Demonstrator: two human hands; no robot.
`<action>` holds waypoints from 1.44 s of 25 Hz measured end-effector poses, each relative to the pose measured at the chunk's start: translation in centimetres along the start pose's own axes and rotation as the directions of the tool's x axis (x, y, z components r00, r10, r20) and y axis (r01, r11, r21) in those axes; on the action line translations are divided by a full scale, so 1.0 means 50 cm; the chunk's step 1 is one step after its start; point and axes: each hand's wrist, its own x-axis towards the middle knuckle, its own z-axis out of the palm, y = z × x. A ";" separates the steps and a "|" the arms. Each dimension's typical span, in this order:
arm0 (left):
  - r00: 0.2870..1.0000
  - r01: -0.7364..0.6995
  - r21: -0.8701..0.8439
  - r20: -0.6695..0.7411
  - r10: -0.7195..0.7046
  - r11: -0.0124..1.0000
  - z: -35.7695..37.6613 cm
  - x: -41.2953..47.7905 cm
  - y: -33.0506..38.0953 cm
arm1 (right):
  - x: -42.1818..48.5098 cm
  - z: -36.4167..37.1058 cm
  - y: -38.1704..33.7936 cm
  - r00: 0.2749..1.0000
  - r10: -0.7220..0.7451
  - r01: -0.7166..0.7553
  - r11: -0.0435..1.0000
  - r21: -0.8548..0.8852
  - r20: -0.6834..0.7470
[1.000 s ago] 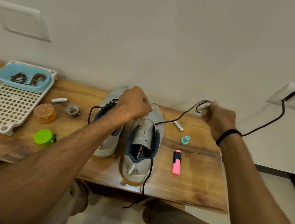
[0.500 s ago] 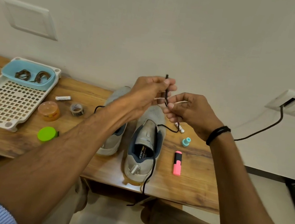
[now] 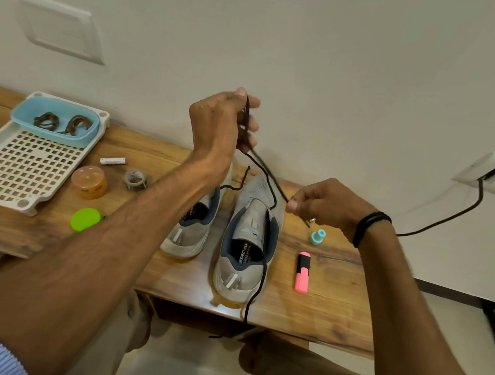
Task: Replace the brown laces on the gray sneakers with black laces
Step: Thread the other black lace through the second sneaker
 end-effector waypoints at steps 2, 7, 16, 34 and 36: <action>0.994 0.096 0.104 0.044 -0.101 0.990 -0.004 0.001 -0.003 | -0.020 -0.004 -0.001 0.943 -0.048 0.009 0.993 0.120 0.331; 0.859 0.265 0.382 0.323 -0.397 0.885 -0.020 0.001 -0.010 | -0.045 -0.006 -0.021 0.697 -0.106 0.001 0.989 0.146 0.710; 0.272 0.317 0.695 0.585 -0.764 0.645 -0.043 -0.003 -0.013 | -0.040 0.008 -0.030 0.703 0.058 0.012 0.996 -0.093 0.709; 0.471 0.064 0.903 0.347 -0.811 0.424 -0.045 -0.021 -0.058 | 0.007 0.058 -0.021 0.943 0.331 -0.328 0.942 0.065 -0.041; 0.502 0.024 0.914 0.340 -0.795 0.405 -0.040 -0.029 -0.063 | 0.012 0.079 -0.014 0.924 0.383 -0.382 0.923 0.053 0.000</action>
